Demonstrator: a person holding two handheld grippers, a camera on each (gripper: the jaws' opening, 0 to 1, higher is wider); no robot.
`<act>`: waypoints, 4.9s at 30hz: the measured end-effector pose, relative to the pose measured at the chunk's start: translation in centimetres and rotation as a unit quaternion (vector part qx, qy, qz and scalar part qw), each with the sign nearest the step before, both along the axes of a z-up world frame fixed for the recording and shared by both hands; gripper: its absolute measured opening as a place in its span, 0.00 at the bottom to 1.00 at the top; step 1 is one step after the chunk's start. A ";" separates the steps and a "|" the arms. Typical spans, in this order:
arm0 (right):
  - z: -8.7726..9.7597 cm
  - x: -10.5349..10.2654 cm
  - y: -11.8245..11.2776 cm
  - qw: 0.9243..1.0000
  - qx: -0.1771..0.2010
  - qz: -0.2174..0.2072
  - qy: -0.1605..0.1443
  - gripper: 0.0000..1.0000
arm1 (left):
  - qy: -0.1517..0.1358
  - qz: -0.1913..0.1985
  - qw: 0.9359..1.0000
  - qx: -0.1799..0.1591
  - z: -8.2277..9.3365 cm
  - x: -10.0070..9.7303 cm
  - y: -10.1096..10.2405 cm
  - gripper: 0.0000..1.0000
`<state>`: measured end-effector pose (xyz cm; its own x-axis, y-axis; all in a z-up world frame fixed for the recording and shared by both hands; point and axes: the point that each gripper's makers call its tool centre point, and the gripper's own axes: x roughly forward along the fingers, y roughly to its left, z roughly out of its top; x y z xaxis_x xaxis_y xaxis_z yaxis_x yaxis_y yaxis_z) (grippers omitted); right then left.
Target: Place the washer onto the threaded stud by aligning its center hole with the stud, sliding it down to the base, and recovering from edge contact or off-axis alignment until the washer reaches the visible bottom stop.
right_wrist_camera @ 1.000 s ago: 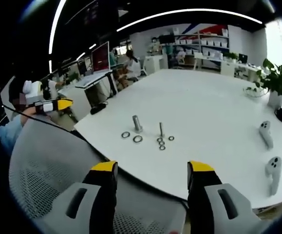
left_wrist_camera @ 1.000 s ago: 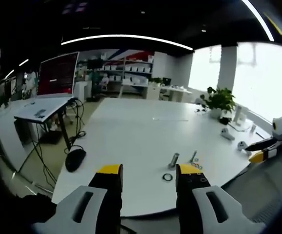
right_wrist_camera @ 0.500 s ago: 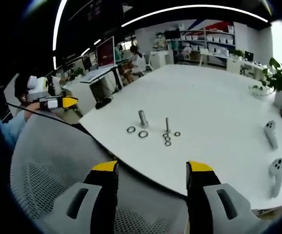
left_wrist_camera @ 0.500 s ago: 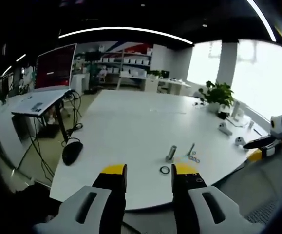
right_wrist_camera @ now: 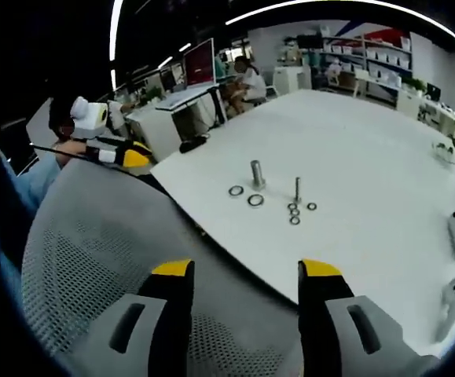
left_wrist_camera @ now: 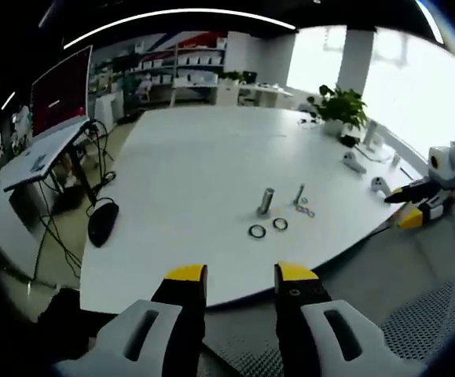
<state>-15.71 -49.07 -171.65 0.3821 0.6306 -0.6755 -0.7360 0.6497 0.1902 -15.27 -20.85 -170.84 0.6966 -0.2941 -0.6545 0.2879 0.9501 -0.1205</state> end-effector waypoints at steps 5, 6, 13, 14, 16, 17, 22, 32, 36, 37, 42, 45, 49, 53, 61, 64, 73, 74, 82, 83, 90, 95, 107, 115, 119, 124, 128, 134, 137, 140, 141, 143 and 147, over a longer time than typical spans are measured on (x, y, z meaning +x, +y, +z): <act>1.6 1.7 0.1 0.999 0.029 0.008 -0.013 0.51 | 0.001 -0.003 1.000 -0.001 0.0 -0.1 -0.1 0.32; 1.8 2.2 -0.1 1.000 0.021 0.013 -0.013 0.51 | 0.002 -0.005 1.000 -0.001 0.0 -0.1 -0.1 0.32; 2.4 5.0 -1.1 0.997 -0.033 0.062 -0.033 0.44 | 0.001 -0.004 1.000 -0.002 0.0 -0.1 -0.1 0.32; 2.2 5.3 -1.1 0.996 -0.040 0.069 -0.036 0.44 | 0.000 -0.002 1.000 -0.001 0.0 -0.1 0.0 0.32; 1.8 5.5 -1.2 0.995 -0.053 0.081 -0.030 0.44 | 0.000 -0.002 1.000 0.000 0.0 -0.2 0.0 0.32; 1.3 5.5 -1.1 0.993 -0.062 0.094 -0.021 0.44 | 0.001 -0.003 1.000 0.001 -0.1 -0.2 0.0 0.32; -0.4 6.4 -0.9 0.988 -0.093 0.127 0.002 0.43 | 0.001 -0.003 1.000 0.002 -0.1 -0.2 0.0 0.31; -3.0 8.5 -0.2 0.973 -0.143 0.178 0.035 0.36 | 0.000 -0.001 1.000 0.002 -0.1 -0.2 0.0 0.31; -4.3 8.9 0.3 0.968 -0.152 0.190 0.061 0.34 | -0.001 0.001 1.000 0.004 -0.1 -0.2 0.1 0.31; -4.6 8.9 0.4 0.968 -0.152 0.189 0.067 0.34 | -0.001 0.002 1.000 0.004 0.0 -0.1 0.1 0.31; -6.1 9.4 1.1 0.964 -0.165 0.188 0.091 0.32 | 0.001 0.000 1.000 0.010 -0.2 -0.1 0.2 0.32; -7.0 9.9 1.3 0.961 -0.177 0.189 0.094 0.32 | 0.002 0.001 1.000 0.013 -0.3 -0.1 0.3 0.32; -8.5 10.8 2.0 0.955 -0.195 0.208 0.078 0.32 | 0.001 0.000 1.000 0.012 -0.2 -0.1 0.2 0.31; -9.7 10.7 2.6 0.946 -0.212 0.233 0.073 0.31 | 0.000 0.008 1.000 0.003 -0.1 0.0 0.3 0.31; -12.2 11.0 3.5 0.931 -0.233 0.266 0.088 0.28 | 0.022 0.023 0.999 -0.001 -0.6 -0.4 0.5 0.27; -12.8 11.5 3.5 0.928 -0.244 0.269 0.082 0.28 | 0.023 0.027 0.999 0.002 -0.6 -0.5 0.7 0.27; -13.2 12.7 4.3 0.928 -0.250 0.268 0.067 0.26 | 0.028 0.018 0.999 0.003 -0.8 -0.6 0.4 0.24; -13.3 12.6 4.5 0.928 -0.249 0.270 0.068 0.26 | 0.028 0.017 0.999 0.003 -0.8 -0.6 0.4 0.24; -13.7 12.9 4.4 0.917 -0.274 0.288 0.045 0.22 | 0.033 0.007 0.999 0.004 -0.9 -0.7 0.2 0.23; -13.8 12.9 4.3 0.911 -0.282 0.300 0.038 0.22 | 0.035 0.005 0.999 0.006 -1.0 -0.7 0.2 0.23; -13.8 13.1 4.3 0.911 -0.291 0.289 0.038 0.20 | 0.036 0.004 0.999 0.006 -1.1 -0.8 0.2 0.23; -13.8 13.3 4.3 0.913 -0.294 0.280 0.041 0.19 | 0.036 0.003 0.999 0.006 -1.1 -0.8 0.2 0.22; -13.9 13.5 4.6 0.914 -0.295 0.275 0.040 0.15 | 0.033 0.007 0.999 0.003 -0.9 -0.7 0.2 0.22; -14.0 13.8 4.4 0.923 -0.259 0.282 0.042 0.13 | 0.033 0.007 0.999 0.003 -0.9 -0.7 0.2 0.22; -14.0 13.6 4.6 0.923 -0.261 0.281 0.038 0.13 | 0.032 0.007 0.999 0.002 -0.9 -0.7 0.2 0.22; -13.9 13.1 4.0 0.911 -0.284 0.296 0.037 0.13 | 0.032 0.006 0.999 0.002 -0.9 -0.7 0.2 0.22; -13.2 13.0 3.5 0.913 -0.282 0.292 0.038 0.13 | 0.032 0.007 0.999 0.002 -0.9 -0.7 0.2 0.22; -11.7 13.0 3.4 0.919 -0.271 0.283 0.036 0.13 | 0.032 0.006 0.999 0.003 -0.9 -0.7 0.2 0.22; -11.0 13.1 3.5 0.922 -0.267 0.280 0.030 0.13 | 0.032 0.006 0.999 0.003 -0.9 -0.7 0.2 0.21; -10.1 13.5 3.7 0.921 -0.271 0.281 0.014 0.13 | 0.033 0.006 0.999 0.003 -0.9 -0.7 0.2 0.21; -9.8 13.6 3.8 0.920 -0.273 0.283 0.008 0.13 | 0.032 0.006 0.999 0.003 -0.9 -0.7 0.2 0.21; -9.2 13.7 4.1 0.920 -0.269 0.284 0.001 0.13 | 0.033 0.007 0.999 0.003 -0.9 -0.7 0.2 0.21; -8.2 14.1 4.7 0.922 -0.263 0.284 -0.009 0.13 | 0.033 0.007 0.999 0.004 -0.9 -0.7 0.2 0.21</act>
<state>-1.58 -44.40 -179.89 0.1062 0.3204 -0.9413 -0.9858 0.1580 -0.0574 -15.97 -20.64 -171.76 0.6560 -0.2802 -0.7009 0.2672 0.9546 -0.1315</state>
